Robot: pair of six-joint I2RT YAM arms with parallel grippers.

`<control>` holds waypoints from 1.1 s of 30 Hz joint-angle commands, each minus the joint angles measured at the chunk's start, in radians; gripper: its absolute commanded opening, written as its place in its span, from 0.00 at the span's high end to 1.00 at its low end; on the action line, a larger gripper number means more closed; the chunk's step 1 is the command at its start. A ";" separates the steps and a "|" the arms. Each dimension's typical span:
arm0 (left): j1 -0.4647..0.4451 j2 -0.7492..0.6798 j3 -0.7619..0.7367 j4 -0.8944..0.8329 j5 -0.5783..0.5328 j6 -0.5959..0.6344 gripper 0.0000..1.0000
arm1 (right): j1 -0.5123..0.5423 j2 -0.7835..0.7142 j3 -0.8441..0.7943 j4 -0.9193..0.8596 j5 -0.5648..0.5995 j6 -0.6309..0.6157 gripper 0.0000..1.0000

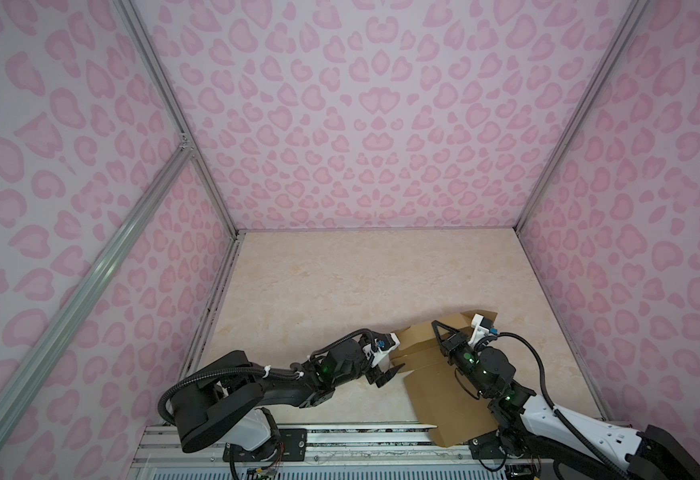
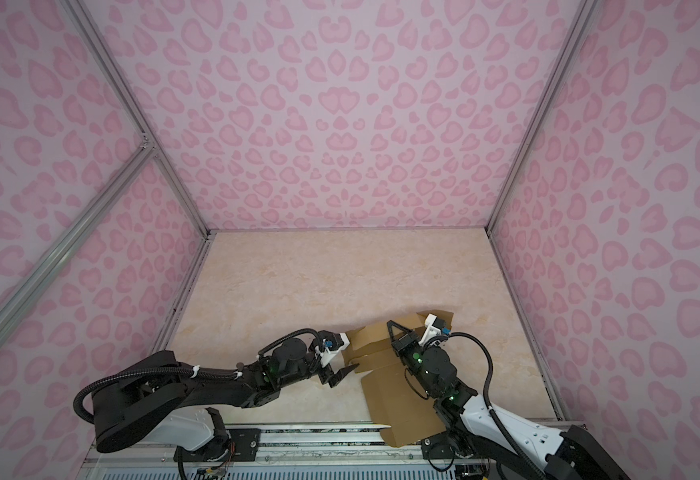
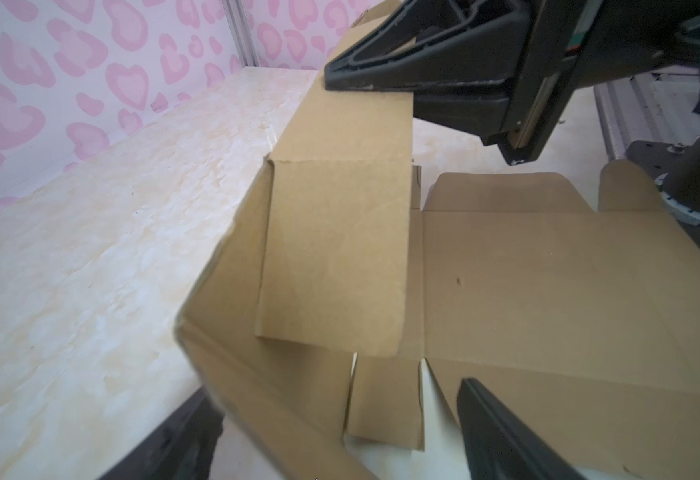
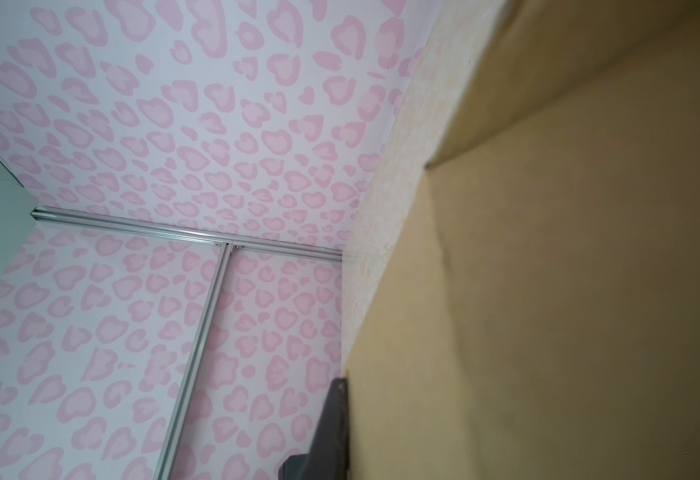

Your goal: Fold the paper box

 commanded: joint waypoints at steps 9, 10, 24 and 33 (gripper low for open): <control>0.106 -0.177 0.005 -0.011 -0.159 0.041 0.08 | -0.054 0.321 0.146 0.333 -0.131 -0.021 0.96; 0.114 -0.187 0.012 -0.016 -0.163 0.044 0.08 | -0.060 0.341 0.171 0.336 -0.141 -0.028 0.96; 0.203 -0.345 0.148 -0.303 -0.079 0.110 0.06 | -0.172 0.895 0.378 0.783 -0.277 0.152 0.98; 0.361 -0.358 0.180 -0.465 0.035 0.126 0.06 | -0.164 0.825 0.380 0.546 -0.258 -0.006 0.95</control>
